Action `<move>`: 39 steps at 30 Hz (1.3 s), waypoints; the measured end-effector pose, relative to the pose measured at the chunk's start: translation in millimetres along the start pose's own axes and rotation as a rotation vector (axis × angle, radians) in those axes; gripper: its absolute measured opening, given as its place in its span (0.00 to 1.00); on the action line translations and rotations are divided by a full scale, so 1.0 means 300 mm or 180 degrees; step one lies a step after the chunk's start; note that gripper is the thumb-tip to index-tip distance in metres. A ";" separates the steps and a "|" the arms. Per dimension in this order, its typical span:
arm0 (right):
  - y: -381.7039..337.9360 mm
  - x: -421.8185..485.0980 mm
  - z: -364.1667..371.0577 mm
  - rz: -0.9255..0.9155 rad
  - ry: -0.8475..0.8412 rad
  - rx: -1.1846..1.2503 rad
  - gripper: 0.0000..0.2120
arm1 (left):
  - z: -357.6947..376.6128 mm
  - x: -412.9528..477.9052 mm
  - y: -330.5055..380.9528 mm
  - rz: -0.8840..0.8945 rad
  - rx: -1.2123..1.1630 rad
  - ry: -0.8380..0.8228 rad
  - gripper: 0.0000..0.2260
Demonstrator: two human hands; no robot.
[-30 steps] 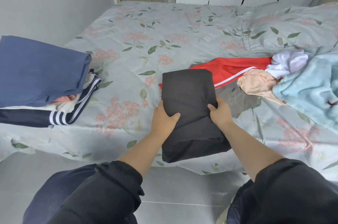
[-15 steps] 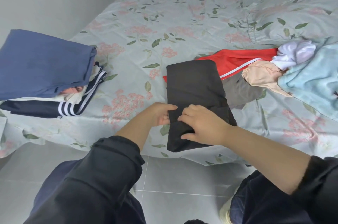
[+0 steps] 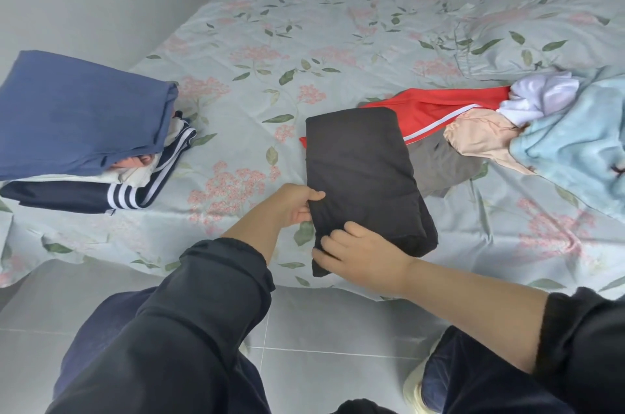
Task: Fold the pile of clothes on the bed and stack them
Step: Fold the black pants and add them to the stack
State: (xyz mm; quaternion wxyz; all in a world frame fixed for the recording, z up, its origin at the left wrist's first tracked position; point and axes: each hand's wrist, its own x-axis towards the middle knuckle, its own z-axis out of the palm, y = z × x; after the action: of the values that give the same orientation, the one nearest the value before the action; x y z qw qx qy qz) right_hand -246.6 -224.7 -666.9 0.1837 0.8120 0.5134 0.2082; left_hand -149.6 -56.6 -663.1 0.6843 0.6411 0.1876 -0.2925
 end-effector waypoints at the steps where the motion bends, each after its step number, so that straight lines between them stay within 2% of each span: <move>1: -0.027 0.024 0.003 -0.0050 -0.0084 -0.0095 0.16 | -0.003 -0.002 0.001 -0.0004 0.0001 -0.0036 0.07; 3: -0.067 0.067 0.005 -0.0103 -0.0344 -0.0173 0.13 | -0.011 -0.004 0.004 -0.0010 0.0018 -0.0086 0.05; 6: -0.065 0.115 -0.016 -0.0347 -0.0687 -0.0321 0.01 | -0.016 -0.001 0.004 0.0002 0.0057 -0.0086 0.04; 8: -0.055 0.113 -0.024 -0.0616 -0.0650 -0.0305 0.07 | -0.013 0.001 -0.001 0.0023 0.0048 -0.0021 0.03; 10: -0.055 0.070 -0.014 -0.0812 -0.0275 -0.0034 0.12 | -0.006 0.005 -0.004 0.0053 0.0043 0.0069 0.04; 12: -0.048 0.019 -0.004 -0.0841 0.0080 0.0309 0.14 | 0.001 0.008 -0.004 0.0087 0.0055 0.0156 0.05; 14: -0.024 -0.012 -0.003 -0.0853 0.0177 0.0359 0.14 | 0.005 0.010 -0.003 0.0089 0.0051 0.0208 0.05; 17: 0.014 -0.024 -0.005 -0.0743 0.0120 0.0363 0.09 | 0.004 0.005 -0.001 0.0064 0.0004 0.0226 0.04; 20: 0.037 -0.035 0.016 -0.0279 0.0171 0.0123 0.18 | 0.004 0.003 0.002 0.0044 -0.0018 0.0234 0.04; 21: 0.044 -0.041 0.022 -0.0053 0.0218 0.0059 0.17 | 0.005 0.002 0.002 0.0038 -0.0009 0.0231 0.04; 23: 0.065 -0.051 0.029 0.0326 0.0261 0.0118 0.08 | 0.007 0.000 0.004 0.0045 0.0003 0.0225 0.05; 24: 0.077 -0.061 0.030 0.0378 0.0242 0.0225 0.04 | 0.009 0.000 0.004 0.0063 0.0001 0.0228 0.06; 26: 0.092 -0.091 0.024 0.0148 0.0153 0.0406 0.06 | 0.012 0.001 0.006 0.0098 0.0031 0.0282 0.08; 28: 0.105 -0.131 0.010 -0.0058 0.0066 0.0550 0.04 | 0.013 0.003 0.005 0.0102 0.0075 0.0338 0.10; 29: 0.119 -0.146 0.003 0.0070 0.0074 0.0676 0.05 | 0.012 0.001 0.005 0.0106 0.0074 0.0326 0.10; 30: 0.139 -0.156 0.004 0.0397 0.0181 0.0851 0.10 | 0.011 -0.003 0.005 0.0118 0.0076 0.0281 0.11; 31: 0.161 -0.159 0.007 0.0972 0.0330 0.1062 0.14 | 0.009 -0.008 0.006 0.0142 0.0101 0.0215 0.11; 33: 0.202 -0.162 0.023 0.2556 0.0394 0.1453 0.15 | 0.003 -0.020 0.006 0.0193 0.0218 0.0050 0.11; 35: 0.217 -0.164 0.059 0.3904 -0.0336 0.1989 0.22 | -0.005 -0.033 0.001 0.0128 0.0363 -0.0202 0.12; 36: 0.215 -0.164 0.075 0.4260 -0.0631 0.2316 0.26 | -0.009 -0.041 -0.002 0.0036 0.0440 -0.0370 0.12; 37: 0.217 -0.164 0.090 0.4493 -0.0696 0.2597 0.29 | -0.013 -0.051 -0.006 -0.0080 0.0527 -0.0541 0.11; 39: 0.240 -0.160 0.099 0.4919 -0.0494 0.3169 0.32 | -0.013 -0.067 -0.022 -0.0311 0.0769 -0.0814 0.14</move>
State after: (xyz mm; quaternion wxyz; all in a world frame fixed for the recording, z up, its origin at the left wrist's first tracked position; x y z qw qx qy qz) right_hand -195.0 -300.2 -662.3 -0.3429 0.9261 -0.1549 -0.0269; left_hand -168.9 -49.7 -655.9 0.6055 0.6663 0.0936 -0.4249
